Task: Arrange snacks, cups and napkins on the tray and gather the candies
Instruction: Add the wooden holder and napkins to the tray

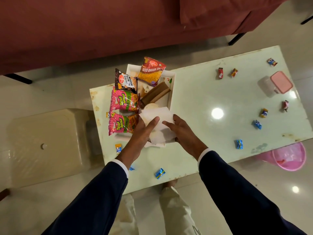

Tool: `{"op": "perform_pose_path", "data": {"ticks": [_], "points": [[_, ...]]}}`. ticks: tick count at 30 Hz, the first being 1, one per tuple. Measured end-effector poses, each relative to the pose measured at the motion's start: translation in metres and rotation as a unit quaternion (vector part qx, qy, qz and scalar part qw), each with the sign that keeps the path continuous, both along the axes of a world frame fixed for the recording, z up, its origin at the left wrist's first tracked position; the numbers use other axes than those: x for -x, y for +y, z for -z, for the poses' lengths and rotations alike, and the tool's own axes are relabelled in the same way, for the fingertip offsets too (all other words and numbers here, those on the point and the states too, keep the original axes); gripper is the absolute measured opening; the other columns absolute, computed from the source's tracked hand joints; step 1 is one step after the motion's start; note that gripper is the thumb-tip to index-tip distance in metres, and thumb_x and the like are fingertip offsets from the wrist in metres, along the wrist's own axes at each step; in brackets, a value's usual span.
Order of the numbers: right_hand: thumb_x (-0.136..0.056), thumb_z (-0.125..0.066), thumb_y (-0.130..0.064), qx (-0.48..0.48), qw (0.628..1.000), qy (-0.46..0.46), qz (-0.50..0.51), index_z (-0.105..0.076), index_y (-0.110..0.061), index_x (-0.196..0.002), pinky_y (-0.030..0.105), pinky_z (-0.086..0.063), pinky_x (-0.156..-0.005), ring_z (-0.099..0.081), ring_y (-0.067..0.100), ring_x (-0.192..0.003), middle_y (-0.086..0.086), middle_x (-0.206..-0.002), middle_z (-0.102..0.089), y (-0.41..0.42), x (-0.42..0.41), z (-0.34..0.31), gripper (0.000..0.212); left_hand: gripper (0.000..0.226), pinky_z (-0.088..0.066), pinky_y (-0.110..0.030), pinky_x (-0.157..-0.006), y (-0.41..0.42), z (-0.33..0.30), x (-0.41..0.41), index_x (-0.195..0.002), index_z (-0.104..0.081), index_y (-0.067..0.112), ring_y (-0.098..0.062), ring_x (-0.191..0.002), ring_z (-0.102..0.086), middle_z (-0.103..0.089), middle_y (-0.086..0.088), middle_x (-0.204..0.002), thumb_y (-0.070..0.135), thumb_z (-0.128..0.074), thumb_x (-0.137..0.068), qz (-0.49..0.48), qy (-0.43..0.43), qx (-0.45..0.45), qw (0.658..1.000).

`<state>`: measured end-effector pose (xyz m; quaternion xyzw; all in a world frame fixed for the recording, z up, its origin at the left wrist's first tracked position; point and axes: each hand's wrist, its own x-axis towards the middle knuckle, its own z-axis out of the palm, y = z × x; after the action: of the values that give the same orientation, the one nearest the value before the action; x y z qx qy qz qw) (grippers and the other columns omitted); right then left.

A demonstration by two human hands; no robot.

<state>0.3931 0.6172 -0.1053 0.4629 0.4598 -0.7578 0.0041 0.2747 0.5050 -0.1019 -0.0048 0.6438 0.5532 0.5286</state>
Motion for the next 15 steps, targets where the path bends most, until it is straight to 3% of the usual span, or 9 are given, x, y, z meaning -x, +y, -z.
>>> {"op": "perform_pose_path", "data": {"ticks": [2,4,7,11,15], "points": [[-0.095,-0.065,-0.026,-0.040,0.999,-0.005,0.002,-0.055,-0.019,-0.131,0.048,-0.057,-0.092,-0.065,0.028,-0.112,0.005,-0.123,-0.068,-0.001,-0.002,0.002,0.038,0.054,-0.060,-0.027,-0.076,-0.001,0.000,0.000,-0.143,-0.047,0.039,-0.005,-0.106,-0.069,-0.070,0.017,-0.119,0.043,-0.067,-0.093,0.012,0.014,-0.011,1.000],[-0.094,-0.065,-0.022,-0.097,0.995,-0.011,-0.002,-0.053,-0.017,-0.129,0.039,-0.057,-0.089,-0.063,0.025,-0.113,0.003,-0.124,-0.066,-0.002,-0.003,0.002,0.037,0.050,-0.060,-0.029,-0.079,-0.002,0.000,-0.001,-0.139,-0.051,0.039,-0.004,-0.106,-0.068,-0.071,0.018,-0.118,0.043,-0.066,-0.092,0.007,0.005,-0.016,1.000],[-0.092,-0.068,-0.020,-0.156,0.988,-0.009,-0.008,-0.053,-0.017,-0.126,0.018,-0.053,-0.075,-0.064,0.019,-0.106,0.001,-0.120,-0.066,-0.003,-0.002,0.000,0.037,0.037,-0.057,-0.019,-0.068,-0.001,0.004,-0.004,-0.129,-0.055,0.035,0.002,-0.093,-0.069,-0.073,0.019,-0.104,0.018,-0.064,-0.097,0.009,0.040,-0.011,0.999],[-0.086,-0.077,-0.026,-0.127,0.992,-0.014,-0.022,-0.049,-0.017,-0.129,0.034,-0.060,-0.082,-0.068,0.023,-0.105,0.005,-0.119,-0.068,0.005,-0.004,-0.003,0.053,0.041,-0.055,-0.022,-0.079,-0.001,0.006,-0.001,-0.126,-0.056,0.027,-0.007,-0.101,-0.065,-0.068,0.010,-0.111,0.001,-0.061,-0.095,0.030,0.102,0.013,0.994],[-0.079,-0.083,-0.030,-0.127,0.990,0.006,-0.056,-0.041,-0.033,-0.140,0.030,-0.058,-0.085,-0.065,0.018,-0.108,0.000,-0.124,-0.061,0.027,-0.005,-0.012,0.075,0.040,-0.050,-0.024,-0.078,-0.006,0.008,0.011,-0.117,-0.058,0.031,-0.007,-0.098,-0.062,-0.068,0.012,-0.106,0.001,-0.063,-0.091,0.165,0.141,0.036,0.975]]}}
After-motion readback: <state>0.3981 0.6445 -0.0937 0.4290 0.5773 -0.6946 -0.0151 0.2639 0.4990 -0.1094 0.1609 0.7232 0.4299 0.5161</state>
